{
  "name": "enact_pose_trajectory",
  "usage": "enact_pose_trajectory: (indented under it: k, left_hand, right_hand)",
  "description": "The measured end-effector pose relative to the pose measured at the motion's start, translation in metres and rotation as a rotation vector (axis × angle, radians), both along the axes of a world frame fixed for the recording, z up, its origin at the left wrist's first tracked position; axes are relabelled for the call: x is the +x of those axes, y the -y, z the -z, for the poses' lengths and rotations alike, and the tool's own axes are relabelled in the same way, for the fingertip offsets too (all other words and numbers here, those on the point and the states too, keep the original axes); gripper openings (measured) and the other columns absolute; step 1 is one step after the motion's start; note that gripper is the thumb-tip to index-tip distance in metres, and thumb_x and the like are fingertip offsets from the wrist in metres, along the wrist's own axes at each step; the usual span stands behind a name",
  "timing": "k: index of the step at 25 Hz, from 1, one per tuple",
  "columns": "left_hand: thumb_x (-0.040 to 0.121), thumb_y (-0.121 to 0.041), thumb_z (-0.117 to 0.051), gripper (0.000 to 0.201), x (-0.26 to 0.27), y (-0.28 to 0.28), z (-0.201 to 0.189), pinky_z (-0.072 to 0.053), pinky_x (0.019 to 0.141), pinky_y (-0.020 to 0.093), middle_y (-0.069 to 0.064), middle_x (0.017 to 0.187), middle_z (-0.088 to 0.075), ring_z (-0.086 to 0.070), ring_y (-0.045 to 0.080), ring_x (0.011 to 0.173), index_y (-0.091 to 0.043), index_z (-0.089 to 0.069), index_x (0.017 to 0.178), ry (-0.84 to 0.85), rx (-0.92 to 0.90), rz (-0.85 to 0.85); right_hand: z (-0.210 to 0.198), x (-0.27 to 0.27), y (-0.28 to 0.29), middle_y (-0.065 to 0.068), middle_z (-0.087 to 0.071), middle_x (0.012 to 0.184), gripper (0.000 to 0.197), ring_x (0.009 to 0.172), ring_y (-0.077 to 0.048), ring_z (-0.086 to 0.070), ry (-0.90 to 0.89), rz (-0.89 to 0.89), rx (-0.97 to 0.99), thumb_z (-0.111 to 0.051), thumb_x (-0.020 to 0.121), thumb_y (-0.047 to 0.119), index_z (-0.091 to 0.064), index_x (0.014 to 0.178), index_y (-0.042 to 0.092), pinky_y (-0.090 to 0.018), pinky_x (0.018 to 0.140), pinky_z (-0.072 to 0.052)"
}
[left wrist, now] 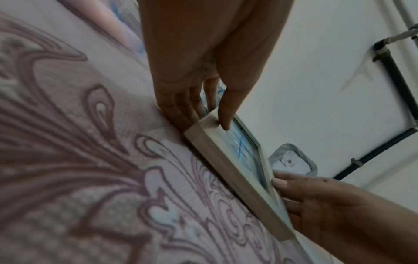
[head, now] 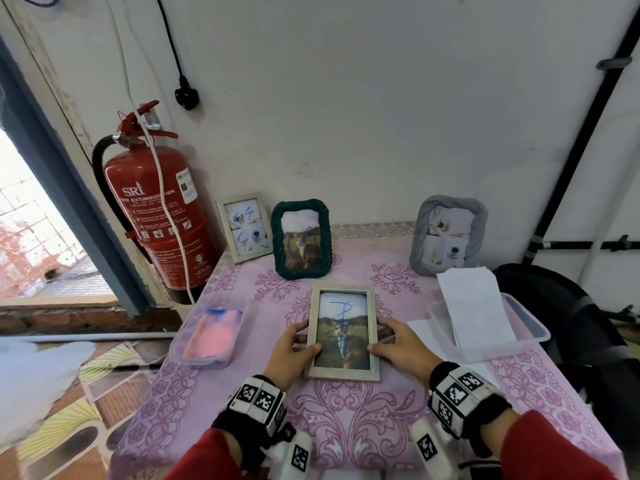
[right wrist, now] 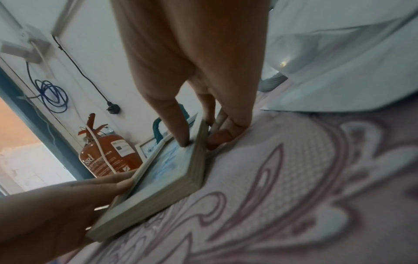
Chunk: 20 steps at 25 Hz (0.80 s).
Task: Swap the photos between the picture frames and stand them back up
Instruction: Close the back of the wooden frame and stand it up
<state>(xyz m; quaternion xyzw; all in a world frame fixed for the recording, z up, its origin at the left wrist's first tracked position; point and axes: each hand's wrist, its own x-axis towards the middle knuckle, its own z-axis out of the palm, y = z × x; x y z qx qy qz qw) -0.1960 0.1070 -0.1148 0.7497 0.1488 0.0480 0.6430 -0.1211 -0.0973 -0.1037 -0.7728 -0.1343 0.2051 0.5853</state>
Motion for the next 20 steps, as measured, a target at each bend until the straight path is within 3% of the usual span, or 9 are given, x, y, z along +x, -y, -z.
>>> enact_pose_trajectory:
  k: [3, 6, 7, 8, 10, 11, 13, 16, 20]
  left_hand:
    - [0.087, 0.002, -0.059, 0.050, 0.000, -0.002, 0.003, -0.049, 0.073, 0.024, 0.007, 0.093, -0.056, -0.055, 0.020, 0.082, -0.003, -0.042, 0.134, -0.003, 0.069, 0.019]
    - [0.087, -0.001, -0.060, 0.047, -0.001, 0.000, 0.005, -0.049, 0.070, 0.017, 0.003, 0.094, -0.053, -0.054, 0.016, 0.081, -0.004, -0.046, 0.132, 0.005, 0.147, 0.003]
    - [0.086, -0.003, -0.061, 0.045, -0.001, -0.001, 0.007, -0.049, 0.074, 0.016, 0.005, 0.098, -0.050, -0.053, 0.016, 0.084, -0.004, -0.049, 0.129, 0.008, 0.194, -0.017]
    - [0.085, -0.005, -0.063, 0.043, -0.001, -0.002, 0.007, -0.047, 0.082, 0.017, 0.009, 0.104, -0.047, -0.051, 0.017, 0.088, -0.005, -0.051, 0.127, 0.003, 0.242, -0.037]
    - [0.084, -0.008, -0.066, 0.045, 0.001, -0.006, 0.009, -0.046, 0.097, 0.031, 0.024, 0.111, -0.046, -0.050, 0.020, 0.090, -0.002, -0.052, 0.127, -0.023, 0.302, -0.024]
    - [0.084, -0.008, -0.066, 0.046, 0.002, -0.007, 0.009, -0.047, 0.097, 0.038, 0.028, 0.111, -0.048, -0.050, 0.022, 0.088, -0.001, -0.052, 0.128, -0.031, 0.317, -0.002]
    - [0.084, -0.008, -0.067, 0.048, 0.003, -0.008, 0.009, -0.048, 0.095, 0.039, 0.025, 0.105, -0.049, -0.050, 0.023, 0.085, -0.001, -0.052, 0.129, -0.048, 0.317, 0.019]
    - [0.083, -0.011, -0.068, 0.047, 0.003, -0.009, 0.006, -0.048, 0.092, 0.035, 0.014, 0.100, -0.047, -0.050, 0.020, 0.085, -0.005, -0.054, 0.127, -0.070, 0.344, 0.040]
    - [0.083, -0.004, -0.066, 0.046, 0.000, -0.012, -0.005, -0.044, 0.074, 0.014, 0.008, 0.095, -0.052, -0.051, 0.016, 0.082, -0.004, -0.052, 0.127, -0.065, 0.306, 0.039]
  right_hand:
    - [0.000, 0.002, 0.001, -0.013, -0.058, 0.099, 0.044, 0.095, -0.024, -0.055, -0.033, -0.020, 0.000, -0.063, 0.081, -0.007, -0.055, 0.123, 0.001, -0.038, 0.094, -0.048]
    - [0.001, 0.004, 0.002, -0.014, -0.058, 0.102, 0.043, 0.095, -0.022, -0.055, 0.008, -0.046, -0.044, -0.065, 0.082, -0.003, -0.056, 0.123, 0.003, -0.036, 0.094, -0.047]
    - [0.000, 0.005, 0.004, -0.013, -0.060, 0.102, 0.043, 0.093, -0.019, -0.056, 0.038, -0.063, -0.072, -0.067, 0.082, 0.000, -0.057, 0.123, 0.004, -0.032, 0.091, -0.048]
    - [0.000, 0.006, 0.005, -0.011, -0.061, 0.100, 0.043, 0.090, -0.016, -0.057, 0.069, -0.082, -0.100, -0.068, 0.081, 0.004, -0.058, 0.122, 0.007, -0.028, 0.087, -0.048]
    - [-0.001, 0.007, 0.008, -0.005, -0.063, 0.091, 0.041, 0.081, -0.010, -0.058, 0.095, -0.111, -0.127, -0.070, 0.081, 0.009, -0.060, 0.121, 0.010, -0.023, 0.081, -0.049]
    - [-0.002, 0.007, 0.008, -0.003, -0.063, 0.087, 0.041, 0.078, -0.008, -0.058, 0.100, -0.119, -0.132, -0.070, 0.081, 0.010, -0.060, 0.120, 0.011, -0.021, 0.079, -0.050]
    - [-0.001, 0.009, 0.007, 0.000, -0.064, 0.085, 0.040, 0.077, -0.006, -0.059, 0.130, -0.129, -0.169, -0.070, 0.081, 0.012, -0.061, 0.120, 0.011, -0.019, 0.078, -0.049]
    - [0.000, 0.012, 0.006, 0.002, -0.063, 0.081, 0.042, 0.076, -0.009, -0.059, 0.144, -0.119, -0.200, -0.070, 0.081, 0.014, -0.060, 0.121, 0.013, -0.025, 0.080, -0.050]
    - [0.005, 0.017, 0.009, -0.001, -0.055, 0.083, 0.055, 0.079, -0.013, -0.054, 0.146, -0.086, -0.253, -0.076, 0.076, 0.021, -0.055, 0.126, 0.014, -0.023, 0.077, -0.046]
